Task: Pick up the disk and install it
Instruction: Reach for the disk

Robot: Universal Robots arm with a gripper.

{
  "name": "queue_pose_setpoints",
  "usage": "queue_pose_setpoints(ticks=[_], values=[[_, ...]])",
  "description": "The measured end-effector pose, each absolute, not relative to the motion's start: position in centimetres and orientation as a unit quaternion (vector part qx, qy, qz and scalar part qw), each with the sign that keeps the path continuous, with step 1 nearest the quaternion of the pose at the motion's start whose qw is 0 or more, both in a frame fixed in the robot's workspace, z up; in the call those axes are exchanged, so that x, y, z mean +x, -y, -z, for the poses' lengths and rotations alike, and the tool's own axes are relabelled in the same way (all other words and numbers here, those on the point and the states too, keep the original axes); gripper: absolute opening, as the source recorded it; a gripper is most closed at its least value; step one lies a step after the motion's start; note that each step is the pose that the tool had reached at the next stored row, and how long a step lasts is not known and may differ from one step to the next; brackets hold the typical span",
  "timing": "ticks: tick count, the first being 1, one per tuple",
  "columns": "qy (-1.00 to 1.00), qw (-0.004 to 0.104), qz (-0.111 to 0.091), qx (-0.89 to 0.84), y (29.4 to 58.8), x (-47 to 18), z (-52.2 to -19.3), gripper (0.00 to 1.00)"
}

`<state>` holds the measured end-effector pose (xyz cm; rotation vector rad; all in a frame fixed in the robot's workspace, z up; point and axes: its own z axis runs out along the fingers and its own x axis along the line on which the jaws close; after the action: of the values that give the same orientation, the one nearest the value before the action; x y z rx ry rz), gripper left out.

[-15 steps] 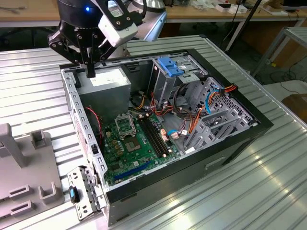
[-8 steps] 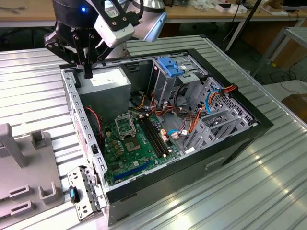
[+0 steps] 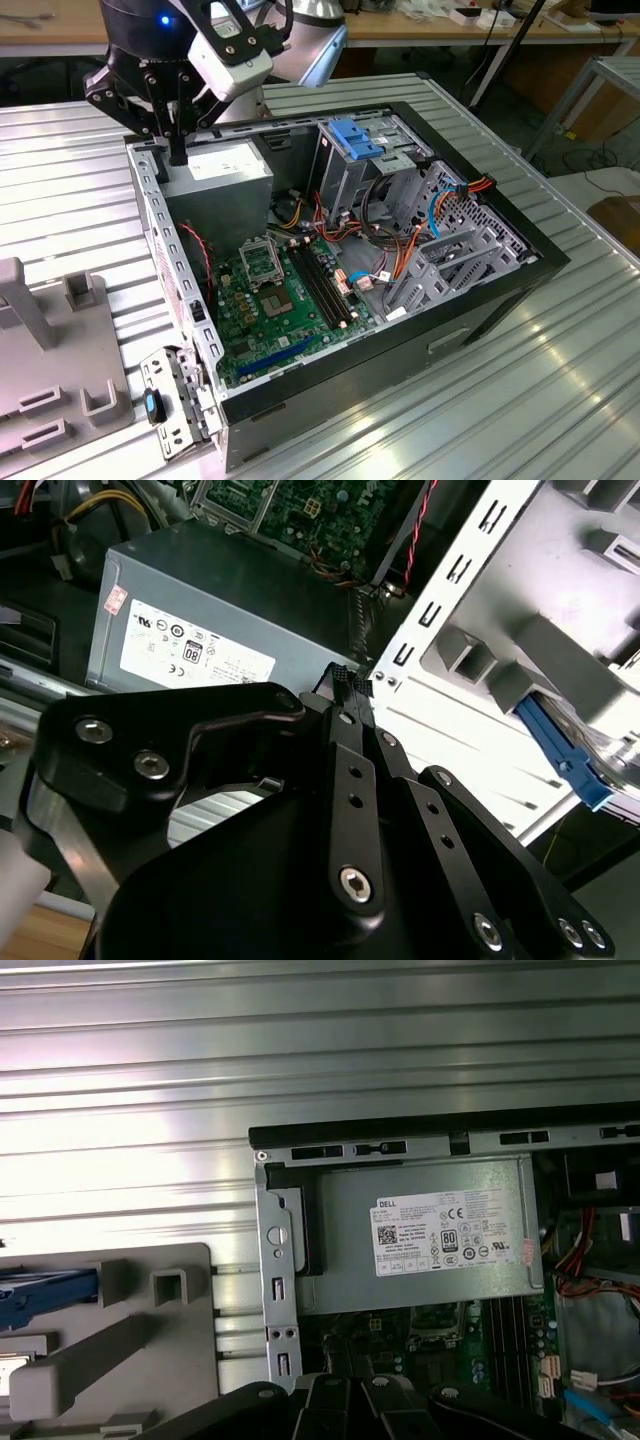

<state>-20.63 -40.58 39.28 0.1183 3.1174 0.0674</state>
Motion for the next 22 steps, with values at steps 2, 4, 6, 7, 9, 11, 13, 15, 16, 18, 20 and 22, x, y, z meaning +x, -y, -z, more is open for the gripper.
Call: queue_pose_setpoints(ticks=[2,4,6,7,9,11,13,15,16,18,20,22], values=[[-0.999,0.011,-0.022,0.038,40.6,-20.8,-39.3,0.11],[-0.999,0.011,-0.022,0.038,40.6,-21.0,-39.3,0.11],[-0.999,0.011,-0.022,0.038,40.7,-21.3,-39.3,0.11],[-0.999,0.011,-0.022,0.038,40.7,-21.4,-39.3,0.11],[-0.999,0.011,-0.022,0.038,40.7,-21.6,-39.3,0.11],[-0.999,0.011,-0.022,0.038,40.8,-21.9,-39.3,0.11],[-0.999,0.011,-0.022,0.038,40.8,-22.1,-39.3,0.11],[-0.999,0.011,-0.022,0.038,40.8,-22.3,-39.3,0.11],[-0.999,0.011,-0.022,0.038,40.9,-22.4,-39.3,0.11],[-0.999,0.011,-0.022,0.038,40.9,-22.6,-39.3,0.11],[-0.999,0.011,-0.022,0.038,41.0,-23.0,-39.3,0.11],[-0.999,0.011,-0.022,0.038,41.0,-23.2,-39.3,0.11]])
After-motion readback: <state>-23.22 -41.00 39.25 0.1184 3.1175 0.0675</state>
